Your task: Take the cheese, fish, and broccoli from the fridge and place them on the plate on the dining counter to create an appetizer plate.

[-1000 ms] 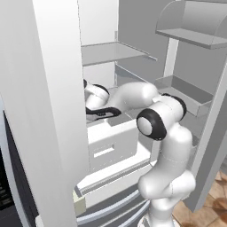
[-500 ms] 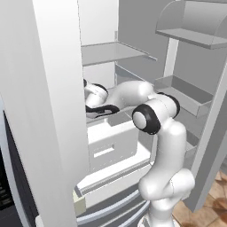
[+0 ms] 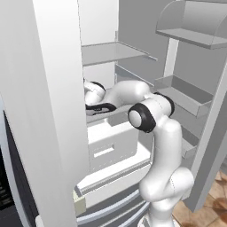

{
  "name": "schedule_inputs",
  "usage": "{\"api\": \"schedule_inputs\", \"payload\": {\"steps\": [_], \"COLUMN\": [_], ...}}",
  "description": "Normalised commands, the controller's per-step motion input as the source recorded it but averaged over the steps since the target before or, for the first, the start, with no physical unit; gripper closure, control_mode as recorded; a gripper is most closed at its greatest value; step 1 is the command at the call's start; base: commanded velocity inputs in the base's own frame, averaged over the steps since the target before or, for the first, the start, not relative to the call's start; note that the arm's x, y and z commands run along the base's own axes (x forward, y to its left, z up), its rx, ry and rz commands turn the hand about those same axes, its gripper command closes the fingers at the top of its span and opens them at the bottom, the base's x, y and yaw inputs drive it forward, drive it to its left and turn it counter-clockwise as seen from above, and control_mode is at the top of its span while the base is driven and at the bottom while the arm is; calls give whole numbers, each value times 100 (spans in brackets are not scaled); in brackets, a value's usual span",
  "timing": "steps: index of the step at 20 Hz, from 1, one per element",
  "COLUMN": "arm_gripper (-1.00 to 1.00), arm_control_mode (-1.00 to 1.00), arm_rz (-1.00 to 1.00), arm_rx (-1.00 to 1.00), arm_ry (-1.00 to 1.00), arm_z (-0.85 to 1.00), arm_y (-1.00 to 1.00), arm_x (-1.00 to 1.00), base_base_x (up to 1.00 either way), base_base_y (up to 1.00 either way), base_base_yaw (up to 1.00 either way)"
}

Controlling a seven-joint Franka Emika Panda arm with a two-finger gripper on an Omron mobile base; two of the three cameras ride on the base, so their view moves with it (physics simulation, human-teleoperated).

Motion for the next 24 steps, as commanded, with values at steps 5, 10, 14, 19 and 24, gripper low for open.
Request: {"api": "schedule_inputs", "payload": {"steps": [5, 10, 14, 19, 24], "arm_gripper": [100, 100, 100, 100, 100], "arm_control_mode": [-100, -100, -100, -100, -100], "arm_rz": [-5, -8, -3, 0, 0], "arm_rx": [0, 0, 0, 0, 1], "arm_ry": [-6, -9, -14, -17, -12], "arm_z": [-36, -32, -23, -4, 46], "arm_y": [-31, -43, -39, -14, 0], "arm_x": [0, 0, 0, -26, -78], "base_base_x": [0, 0, 0, 0, 0], "base_base_y": [0, 0, 0, 0, 0], "base_base_yaw": [0, 0, 0, 0, 0]}}
